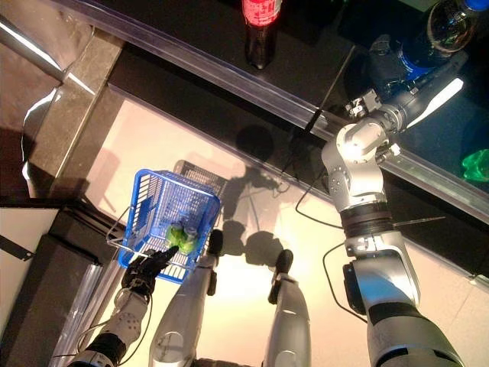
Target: Pick up the drink and place into the basket.
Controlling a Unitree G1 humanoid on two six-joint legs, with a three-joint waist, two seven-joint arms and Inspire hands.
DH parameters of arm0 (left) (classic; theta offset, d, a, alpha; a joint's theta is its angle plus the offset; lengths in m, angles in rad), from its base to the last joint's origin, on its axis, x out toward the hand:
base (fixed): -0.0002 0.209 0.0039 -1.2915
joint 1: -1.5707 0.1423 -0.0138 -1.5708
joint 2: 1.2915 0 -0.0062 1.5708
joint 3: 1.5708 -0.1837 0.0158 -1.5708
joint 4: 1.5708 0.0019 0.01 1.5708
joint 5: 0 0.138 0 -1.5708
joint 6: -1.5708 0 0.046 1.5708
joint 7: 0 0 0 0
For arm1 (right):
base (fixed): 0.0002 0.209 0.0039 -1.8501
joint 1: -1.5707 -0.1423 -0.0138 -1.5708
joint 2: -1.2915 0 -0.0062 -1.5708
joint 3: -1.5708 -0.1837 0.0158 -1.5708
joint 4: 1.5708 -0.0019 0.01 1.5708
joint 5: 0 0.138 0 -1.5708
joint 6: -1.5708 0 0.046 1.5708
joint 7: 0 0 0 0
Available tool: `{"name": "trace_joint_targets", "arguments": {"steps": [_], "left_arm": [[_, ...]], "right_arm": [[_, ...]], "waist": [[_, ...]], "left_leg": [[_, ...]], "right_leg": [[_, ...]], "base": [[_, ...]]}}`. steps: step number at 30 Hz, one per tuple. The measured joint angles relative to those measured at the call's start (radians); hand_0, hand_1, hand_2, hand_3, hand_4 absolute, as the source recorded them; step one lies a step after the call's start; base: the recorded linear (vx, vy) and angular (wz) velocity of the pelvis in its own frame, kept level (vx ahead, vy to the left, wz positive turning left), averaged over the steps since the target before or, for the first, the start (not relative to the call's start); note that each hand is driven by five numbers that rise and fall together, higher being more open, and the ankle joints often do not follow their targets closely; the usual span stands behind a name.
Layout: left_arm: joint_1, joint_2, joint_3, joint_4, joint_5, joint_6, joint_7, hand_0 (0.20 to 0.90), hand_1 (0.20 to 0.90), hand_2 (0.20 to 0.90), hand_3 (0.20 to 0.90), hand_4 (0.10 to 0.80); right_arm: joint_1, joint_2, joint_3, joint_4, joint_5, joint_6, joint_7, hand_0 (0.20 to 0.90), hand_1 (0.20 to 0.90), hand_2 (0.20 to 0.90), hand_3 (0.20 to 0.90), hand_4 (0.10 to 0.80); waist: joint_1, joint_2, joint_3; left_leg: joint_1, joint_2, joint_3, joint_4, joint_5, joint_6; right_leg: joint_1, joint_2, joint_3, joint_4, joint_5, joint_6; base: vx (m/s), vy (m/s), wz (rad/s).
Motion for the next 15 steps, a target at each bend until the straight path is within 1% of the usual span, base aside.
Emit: {"name": "trace_joint_targets", "arguments": {"steps": [1, 2, 7, 10, 13, 15], "left_arm": [[0.000, 0.000, 0.000, -0.001, -0.001, 0.002, 0.000, 0.300, 0.300, 0.300, 0.200, 0.100], [0.000, 0.000, 0.000, -0.001, -0.007, 0.006, 0.000, 0.300, 0.300, 0.300, 0.200, 0.100], [0.000, 0.000, 0.001, -0.002, -0.021, 0.018, -0.002, 0.300, 0.300, 0.300, 0.200, 0.100], [0.000, 0.000, 0.000, -0.004, -0.026, 0.022, -0.004, 0.300, 0.300, 0.300, 0.200, 0.100], [0.000, 0.000, 0.001, -0.004, -0.028, 0.024, -0.009, 0.300, 0.300, 0.300, 0.200, 0.100], [0.000, 0.000, 0.001, -0.005, -0.028, 0.024, -0.019, 0.300, 0.300, 0.300, 0.200, 0.100]], "right_arm": [[-0.005, -0.003, 0.000, 0.011, 0.000, 0.001, 0.001, 0.585, 0.585, 0.585, 0.532, 0.432], [-0.013, -0.009, 0.001, 0.027, 0.000, 0.001, 0.001, 0.300, 0.300, 0.300, 0.200, 0.100], [-0.022, -0.045, 0.004, 0.036, 0.000, 0.032, 0.002, 0.300, 0.300, 0.300, 0.200, 0.100], [-0.047, -0.073, 0.006, 0.090, -0.001, 0.052, 0.004, 0.300, 0.300, 0.300, 0.200, 0.100], [-0.054, -0.092, 0.014, 0.097, -0.001, 0.066, 0.006, 0.300, 0.300, 0.300, 0.200, 0.100], [-0.054, -0.107, 0.020, 0.109, -0.001, 0.069, 0.025, 0.300, 0.300, 0.300, 0.200, 0.100]], "waist": [[0.000, 0.001, 0.000], [0.000, 0.002, 0.001], [0.008, 0.004, 0.000], [0.018, 0.004, 0.000], [0.020, 0.004, 0.000], [0.020, 0.004, 0.000]], "left_leg": [[0.000, -0.001, 0.000, 0.000, 0.000, 0.000], [0.000, -0.001, 0.001, 0.000, 0.000, 0.001], [-0.001, -0.004, 0.002, -0.001, 0.001, 0.001], [-0.001, -0.005, 0.002, -0.001, 0.001, 0.002], [-0.004, -0.009, 0.004, -0.001, 0.003, 0.004], [-0.005, -0.011, 0.005, -0.001, 0.004, 0.006]], "right_leg": [[0.000, -0.001, 0.000, 0.001, 0.000, 0.000], [-0.001, -0.002, 0.000, 0.002, 0.000, 0.000], [-0.002, -0.005, -0.001, 0.003, 0.000, 0.001], [-0.004, -0.007, -0.002, 0.006, 0.000, 0.001], [-0.011, -0.012, -0.003, 0.014, 0.000, 0.001], [-0.012, -0.015, -0.003, 0.015, 0.000, 0.001]], "base": [[0.000, 0.000, 0.00], [0.000, 0.000, 0.00], [0.000, 0.000, 0.00], [0.000, 0.000, 0.00], [0.000, 0.000, 0.00], [0.000, 0.000, 0.00]]}}
